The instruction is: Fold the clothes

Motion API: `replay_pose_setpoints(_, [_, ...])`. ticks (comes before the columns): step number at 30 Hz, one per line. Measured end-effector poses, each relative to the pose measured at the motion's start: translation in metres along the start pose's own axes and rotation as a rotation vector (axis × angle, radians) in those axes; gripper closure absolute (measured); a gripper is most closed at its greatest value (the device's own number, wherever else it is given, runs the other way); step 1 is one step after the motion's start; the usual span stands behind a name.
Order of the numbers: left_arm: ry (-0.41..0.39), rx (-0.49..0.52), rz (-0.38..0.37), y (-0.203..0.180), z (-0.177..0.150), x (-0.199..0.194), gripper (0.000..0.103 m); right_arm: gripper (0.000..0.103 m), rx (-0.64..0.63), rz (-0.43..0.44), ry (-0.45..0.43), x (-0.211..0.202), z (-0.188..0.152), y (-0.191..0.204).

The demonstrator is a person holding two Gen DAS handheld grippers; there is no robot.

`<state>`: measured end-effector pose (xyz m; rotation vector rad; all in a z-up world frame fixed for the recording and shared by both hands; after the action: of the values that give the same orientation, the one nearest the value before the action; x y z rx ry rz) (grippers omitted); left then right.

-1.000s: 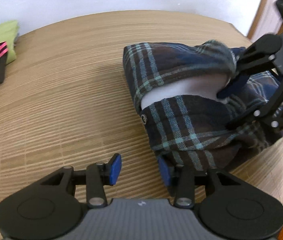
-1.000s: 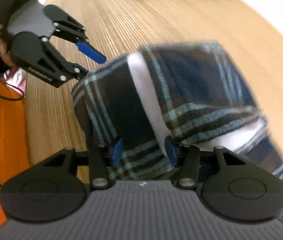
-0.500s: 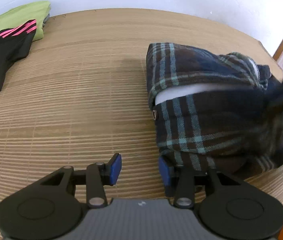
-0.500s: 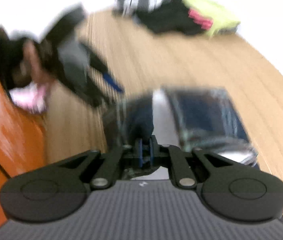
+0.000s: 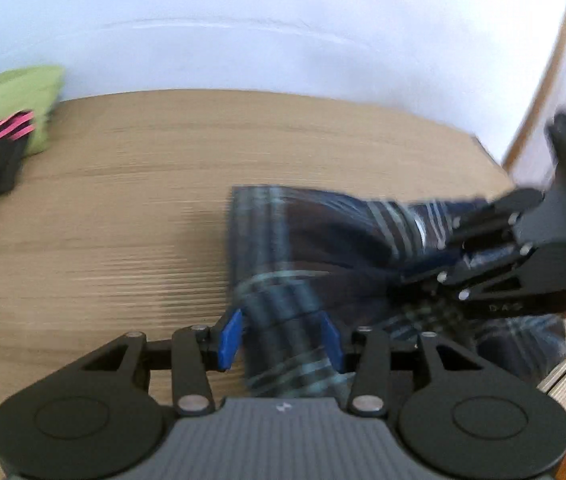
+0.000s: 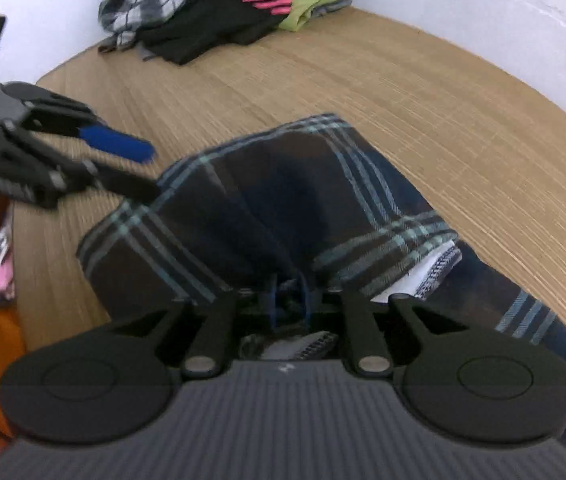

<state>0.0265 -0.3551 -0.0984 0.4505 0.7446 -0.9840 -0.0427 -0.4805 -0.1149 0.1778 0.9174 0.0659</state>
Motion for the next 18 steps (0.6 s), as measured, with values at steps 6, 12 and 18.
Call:
replay_pose_setpoints(6, [-0.011,0.157,0.038,-0.028,0.012,-0.001,0.05,0.054,0.201,-0.093,-0.139,-0.058,-0.025,-0.027])
replay_pose_setpoints(12, [-0.023,0.317,-0.004,-0.067,0.02,0.013,0.046,0.049,0.586,-0.496,-0.255,-0.137,-0.12,-0.099])
replay_pose_setpoints(18, [-0.08,0.63,0.183,-0.106,-0.007,0.045,0.035,0.047,0.853,-0.657,-0.094,-0.16,-0.222,-0.15])
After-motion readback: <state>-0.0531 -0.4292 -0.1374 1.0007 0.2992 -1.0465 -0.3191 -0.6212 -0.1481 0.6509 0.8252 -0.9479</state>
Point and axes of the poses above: each gripper's, at about its wrist camera, not at the fingertips, and x roughly the way its jaws point, y to its left, z to its top, the point moved 6 cm from there along x, roughly the way its jaws point, and after that the axes turned 9 degrees about x, right-handed, at the moved point
